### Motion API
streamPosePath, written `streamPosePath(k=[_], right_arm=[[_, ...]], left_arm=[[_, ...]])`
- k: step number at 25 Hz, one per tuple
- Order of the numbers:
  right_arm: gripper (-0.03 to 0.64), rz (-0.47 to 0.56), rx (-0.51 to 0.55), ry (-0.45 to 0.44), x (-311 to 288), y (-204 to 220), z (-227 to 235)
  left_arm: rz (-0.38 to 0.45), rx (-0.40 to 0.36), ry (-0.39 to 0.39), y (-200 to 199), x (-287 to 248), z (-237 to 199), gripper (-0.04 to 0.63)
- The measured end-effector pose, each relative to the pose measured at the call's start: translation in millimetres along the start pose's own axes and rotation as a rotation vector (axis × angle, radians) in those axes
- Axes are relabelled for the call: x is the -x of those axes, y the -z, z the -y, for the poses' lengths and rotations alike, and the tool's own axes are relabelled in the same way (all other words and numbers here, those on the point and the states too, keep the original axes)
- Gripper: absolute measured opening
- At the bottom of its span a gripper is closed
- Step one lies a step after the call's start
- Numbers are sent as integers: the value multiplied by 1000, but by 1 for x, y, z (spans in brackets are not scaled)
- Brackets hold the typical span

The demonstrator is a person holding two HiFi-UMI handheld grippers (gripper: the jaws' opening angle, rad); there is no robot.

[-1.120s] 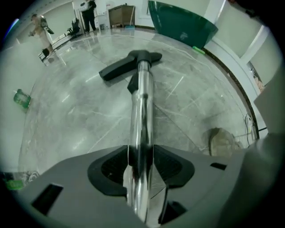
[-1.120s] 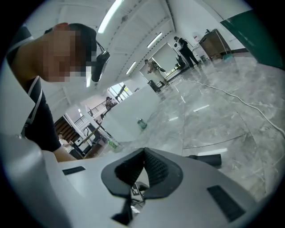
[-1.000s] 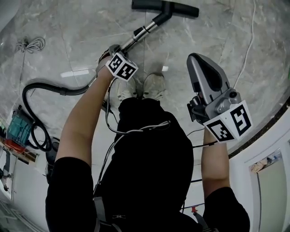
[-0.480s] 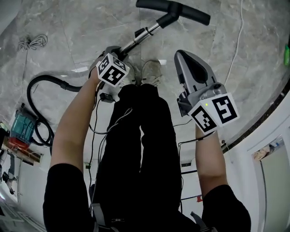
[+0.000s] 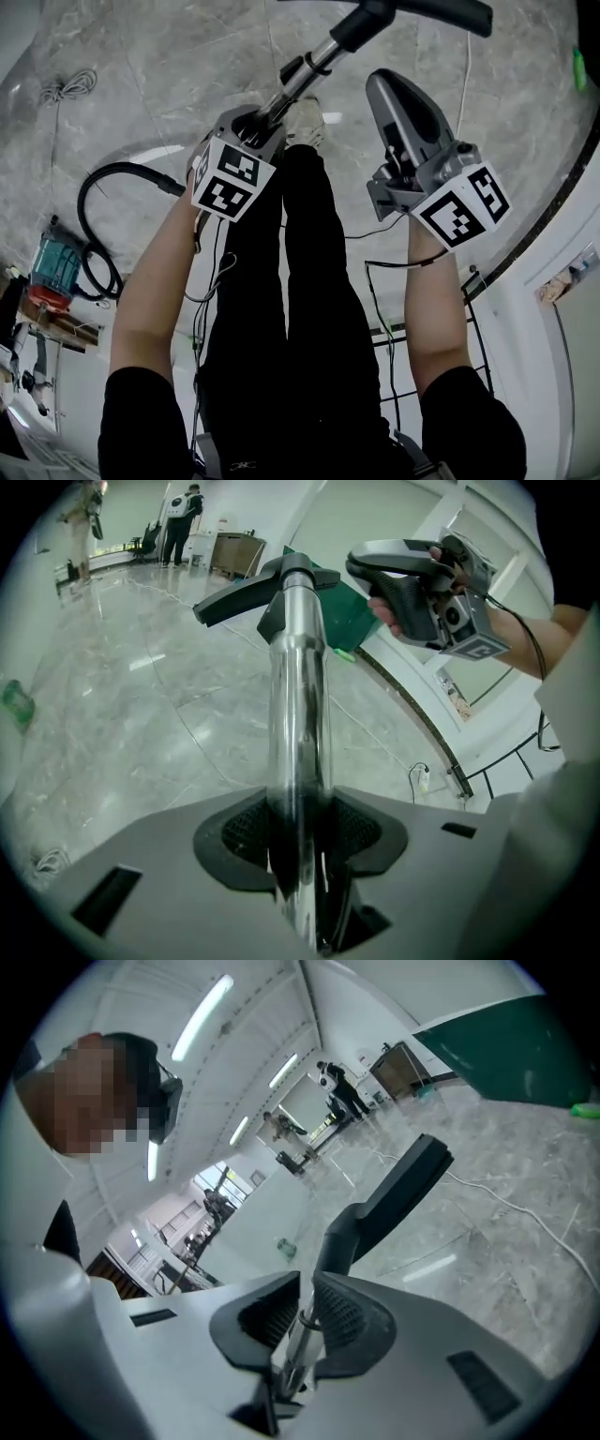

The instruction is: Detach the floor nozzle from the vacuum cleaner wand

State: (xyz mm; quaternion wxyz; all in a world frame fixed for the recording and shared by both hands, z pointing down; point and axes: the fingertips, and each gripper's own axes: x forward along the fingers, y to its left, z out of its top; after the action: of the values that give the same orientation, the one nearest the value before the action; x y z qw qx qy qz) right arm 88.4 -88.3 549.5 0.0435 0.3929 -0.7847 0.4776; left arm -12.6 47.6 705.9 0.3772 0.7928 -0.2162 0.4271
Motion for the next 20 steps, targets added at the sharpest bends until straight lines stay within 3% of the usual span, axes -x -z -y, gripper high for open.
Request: streamPosePath(k=[1, 2, 3, 4, 6, 10, 14, 15, 17, 20], right_arm=[[73, 16, -27, -27, 2, -3, -4], [188, 24, -51, -53, 3, -7, -7], [249, 28, -66, -71, 2, -10, -9], [292, 30, -69, -77, 1, -12, -8], [304, 22, -50, -63, -2, -12, -4], [305, 19, -59, -57, -6, -7, -3], [300, 34, -106, -207, -3, -17, -20], [284, 29, -123, -208, -5, -16, -19], [103, 5, -151, -148, -10, -11, -11], [97, -50, -147, -98, -11, -3, -11]], left_arm=[[7, -4, 10, -2, 4, 11, 158], [13, -11, 20, -3, 8, 20, 158], [18, -19, 28, -4, 11, 27, 158], [24, -25, 33, -6, 13, 31, 158], [39, -31, 38, -10, 15, 36, 158], [56, -92, 83, -12, 20, 60, 158], [49, -168, 124, -7, 23, 87, 158], [50, -159, 131, -5, 25, 90, 158], [57, -118, 154, 1, 28, 96, 158], [81, -55, 204, 8, 31, 107, 158]])
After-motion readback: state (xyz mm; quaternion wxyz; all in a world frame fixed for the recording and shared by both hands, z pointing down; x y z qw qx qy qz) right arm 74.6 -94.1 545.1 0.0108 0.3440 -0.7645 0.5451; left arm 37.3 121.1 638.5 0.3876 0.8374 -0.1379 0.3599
